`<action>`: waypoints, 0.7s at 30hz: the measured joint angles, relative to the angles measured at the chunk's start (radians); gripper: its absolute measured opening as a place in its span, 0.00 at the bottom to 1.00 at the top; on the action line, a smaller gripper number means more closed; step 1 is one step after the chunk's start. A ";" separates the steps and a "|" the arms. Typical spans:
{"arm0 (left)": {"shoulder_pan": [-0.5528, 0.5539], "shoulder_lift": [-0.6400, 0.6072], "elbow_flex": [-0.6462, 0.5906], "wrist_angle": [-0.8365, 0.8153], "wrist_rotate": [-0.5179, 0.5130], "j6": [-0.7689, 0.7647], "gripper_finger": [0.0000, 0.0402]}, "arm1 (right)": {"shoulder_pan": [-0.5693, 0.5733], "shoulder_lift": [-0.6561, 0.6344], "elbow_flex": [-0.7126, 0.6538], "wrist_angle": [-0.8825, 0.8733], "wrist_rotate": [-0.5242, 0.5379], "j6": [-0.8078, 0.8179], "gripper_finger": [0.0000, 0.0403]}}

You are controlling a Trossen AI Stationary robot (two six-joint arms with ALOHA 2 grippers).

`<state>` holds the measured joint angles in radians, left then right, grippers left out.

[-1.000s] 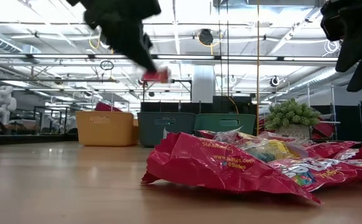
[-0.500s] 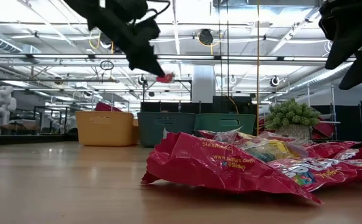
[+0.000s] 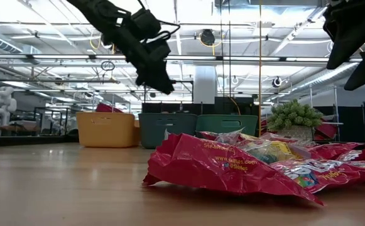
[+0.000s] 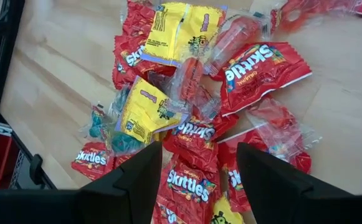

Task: Sort candy
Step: Put the yellow candy into the green bin

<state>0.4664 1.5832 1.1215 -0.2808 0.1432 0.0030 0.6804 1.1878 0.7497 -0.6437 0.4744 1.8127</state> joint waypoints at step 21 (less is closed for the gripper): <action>-0.065 0.001 0.080 -0.066 -0.091 0.061 0.70 | 0.000 0.000 0.000 0.001 0.001 -0.005 0.49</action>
<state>0.4011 1.5841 1.2015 -0.3470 0.0517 0.0645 0.6804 1.1877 0.7497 -0.6426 0.4752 1.8072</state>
